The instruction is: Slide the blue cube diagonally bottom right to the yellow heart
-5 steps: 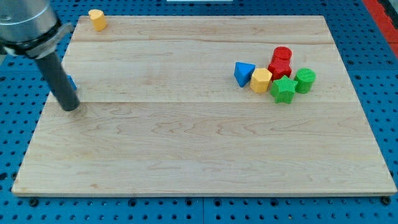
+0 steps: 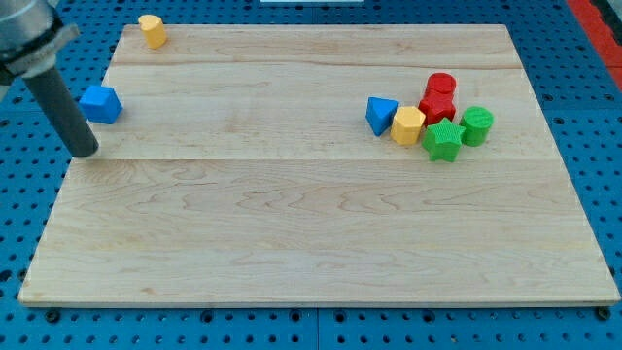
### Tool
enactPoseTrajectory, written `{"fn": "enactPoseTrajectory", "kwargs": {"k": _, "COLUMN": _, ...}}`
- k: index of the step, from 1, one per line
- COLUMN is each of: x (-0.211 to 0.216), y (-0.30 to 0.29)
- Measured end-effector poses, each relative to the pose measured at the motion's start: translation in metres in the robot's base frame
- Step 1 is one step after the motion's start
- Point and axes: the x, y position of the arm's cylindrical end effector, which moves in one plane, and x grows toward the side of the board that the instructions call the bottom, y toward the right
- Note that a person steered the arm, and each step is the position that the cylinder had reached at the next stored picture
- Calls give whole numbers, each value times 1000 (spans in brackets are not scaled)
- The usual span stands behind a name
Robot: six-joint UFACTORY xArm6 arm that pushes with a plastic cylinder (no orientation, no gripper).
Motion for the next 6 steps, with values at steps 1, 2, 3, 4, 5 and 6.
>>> {"fn": "enactPoseTrajectory", "kwargs": {"k": 1, "x": -51, "y": -14}}
{"fn": "enactPoseTrajectory", "kwargs": {"k": 2, "x": -93, "y": 28}}
{"fn": "enactPoseTrajectory", "kwargs": {"k": 3, "x": -125, "y": 39}}
{"fn": "enactPoseTrajectory", "kwargs": {"k": 4, "x": -140, "y": -22}}
{"fn": "enactPoseTrajectory", "kwargs": {"k": 5, "x": -192, "y": -3}}
{"fn": "enactPoseTrajectory", "kwargs": {"k": 6, "x": -221, "y": 14}}
